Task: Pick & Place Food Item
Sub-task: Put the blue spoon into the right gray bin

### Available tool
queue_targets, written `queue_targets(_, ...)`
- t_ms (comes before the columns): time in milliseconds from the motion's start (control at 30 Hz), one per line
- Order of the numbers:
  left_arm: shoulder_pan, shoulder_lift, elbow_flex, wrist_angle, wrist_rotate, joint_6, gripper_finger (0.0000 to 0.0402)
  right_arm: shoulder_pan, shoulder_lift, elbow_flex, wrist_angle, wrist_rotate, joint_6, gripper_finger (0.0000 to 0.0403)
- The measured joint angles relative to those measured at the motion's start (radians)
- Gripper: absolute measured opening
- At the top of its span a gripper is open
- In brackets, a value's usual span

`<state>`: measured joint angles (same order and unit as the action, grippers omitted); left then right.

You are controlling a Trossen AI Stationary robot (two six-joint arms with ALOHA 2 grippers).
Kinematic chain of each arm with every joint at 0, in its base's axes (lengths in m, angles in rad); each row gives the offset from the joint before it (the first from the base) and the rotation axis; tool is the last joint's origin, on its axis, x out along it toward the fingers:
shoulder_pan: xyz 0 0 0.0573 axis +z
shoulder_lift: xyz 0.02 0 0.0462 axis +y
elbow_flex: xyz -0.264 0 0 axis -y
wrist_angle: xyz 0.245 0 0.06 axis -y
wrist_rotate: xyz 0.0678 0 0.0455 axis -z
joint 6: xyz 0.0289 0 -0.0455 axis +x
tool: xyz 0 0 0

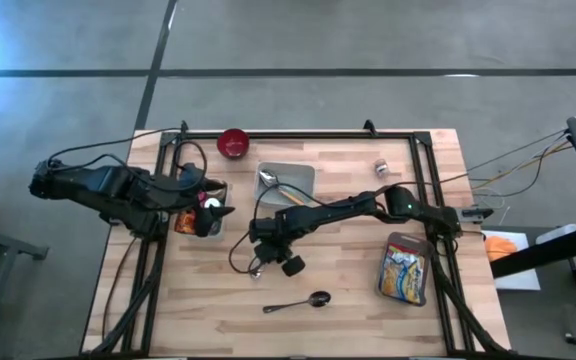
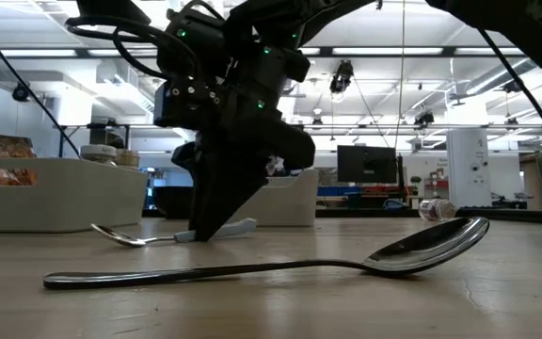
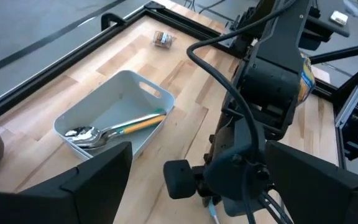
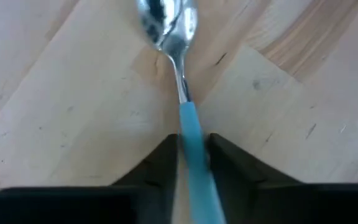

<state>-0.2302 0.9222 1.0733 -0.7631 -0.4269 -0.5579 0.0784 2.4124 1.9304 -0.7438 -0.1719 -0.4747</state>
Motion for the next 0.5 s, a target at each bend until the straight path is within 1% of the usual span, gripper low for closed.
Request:
queue_targets(67, 0.0, -0.004, 0.0, 0.0, 0.0, 0.0, 0.0372, -0.001, 0.0, 0.0, -0.001, 0.004, 0.001, 0.0039)
queue_targets(100, 0.0, -0.007, 0.0, 0.0, 0.002, 0.0, 0.0372, -0.001, -0.001, -0.003, -0.001, 0.004, 0.001, 0.0028)
queue_targets(367, 0.0, -0.009, 0.0, -0.022, 0.036, -0.03, 0.0372, 0.002, -0.001, -0.006, -0.011, 0.015, 0.035, 0.0027)
queue_targets(500, 0.0, -0.012, 0.0, -0.047, 0.057, -0.066, 0.0372, 0.004, 0.001, 0.028, -0.042, 0.043, 0.143, 0.0024)
